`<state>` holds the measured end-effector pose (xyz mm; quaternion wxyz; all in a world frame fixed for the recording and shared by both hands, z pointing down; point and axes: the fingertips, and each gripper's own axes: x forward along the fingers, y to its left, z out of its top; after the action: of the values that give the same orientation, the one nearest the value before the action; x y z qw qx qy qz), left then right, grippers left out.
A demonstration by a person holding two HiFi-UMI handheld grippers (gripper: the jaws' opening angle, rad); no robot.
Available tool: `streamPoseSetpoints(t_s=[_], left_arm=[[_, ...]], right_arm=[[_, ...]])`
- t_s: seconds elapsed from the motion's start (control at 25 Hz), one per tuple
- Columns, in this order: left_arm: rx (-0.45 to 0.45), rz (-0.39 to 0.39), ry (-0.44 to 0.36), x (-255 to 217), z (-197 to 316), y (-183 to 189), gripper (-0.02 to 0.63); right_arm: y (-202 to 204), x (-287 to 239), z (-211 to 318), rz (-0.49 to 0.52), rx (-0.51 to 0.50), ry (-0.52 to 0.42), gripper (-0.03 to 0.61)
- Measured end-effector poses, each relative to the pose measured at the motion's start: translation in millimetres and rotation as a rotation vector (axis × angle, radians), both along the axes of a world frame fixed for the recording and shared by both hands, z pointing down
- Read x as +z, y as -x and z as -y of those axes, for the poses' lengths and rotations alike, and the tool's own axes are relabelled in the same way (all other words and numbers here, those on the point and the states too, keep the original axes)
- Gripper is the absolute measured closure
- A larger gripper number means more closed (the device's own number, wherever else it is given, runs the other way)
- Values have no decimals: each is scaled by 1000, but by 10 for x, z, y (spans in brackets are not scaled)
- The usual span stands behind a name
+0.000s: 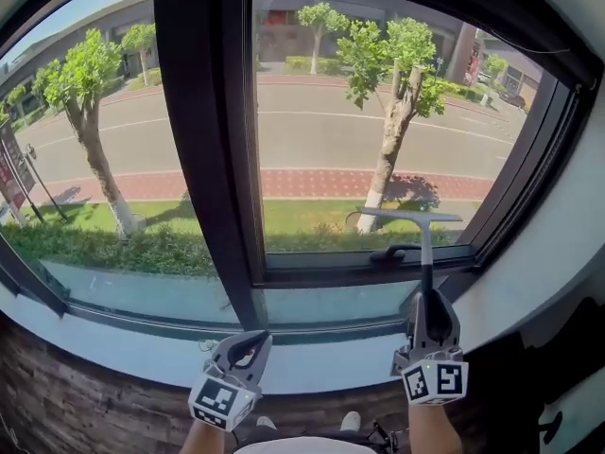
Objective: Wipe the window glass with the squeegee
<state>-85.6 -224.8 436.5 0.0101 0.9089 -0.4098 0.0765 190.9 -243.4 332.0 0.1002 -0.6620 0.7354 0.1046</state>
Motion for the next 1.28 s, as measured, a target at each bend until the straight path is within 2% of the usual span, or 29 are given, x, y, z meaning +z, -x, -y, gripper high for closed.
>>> streamPoseSetpoints(t_s=[0.12,0.24,0.4,0.64,0.84,1.0,1.28], left_arm=[[21,-7,10,17,-16,312,597],[58,-25,-11,-106,-39,458,597],[86,-28,-46,-160,-35,492,597],[108,-53,-24,-227,-93,433,597],[105,-63,-14,-252,-151,378,597],[76,-75,8,-240,-158,417,597],[47,-66,16,-234,-198,435,597]], right_arm=[[450,-839,223,-105,37,-185,479],[737,-1446,418,-117,46,-270,479],[802,-1929,804,-33,27,-275,479],[771,-2621,1193,-14,65,-293,479],[778,-2939,1380,-67,73,-282,479],[824,-3154,1429,-115,94,-323,479],[899,-3128,1577,-168,81,-317,479]])
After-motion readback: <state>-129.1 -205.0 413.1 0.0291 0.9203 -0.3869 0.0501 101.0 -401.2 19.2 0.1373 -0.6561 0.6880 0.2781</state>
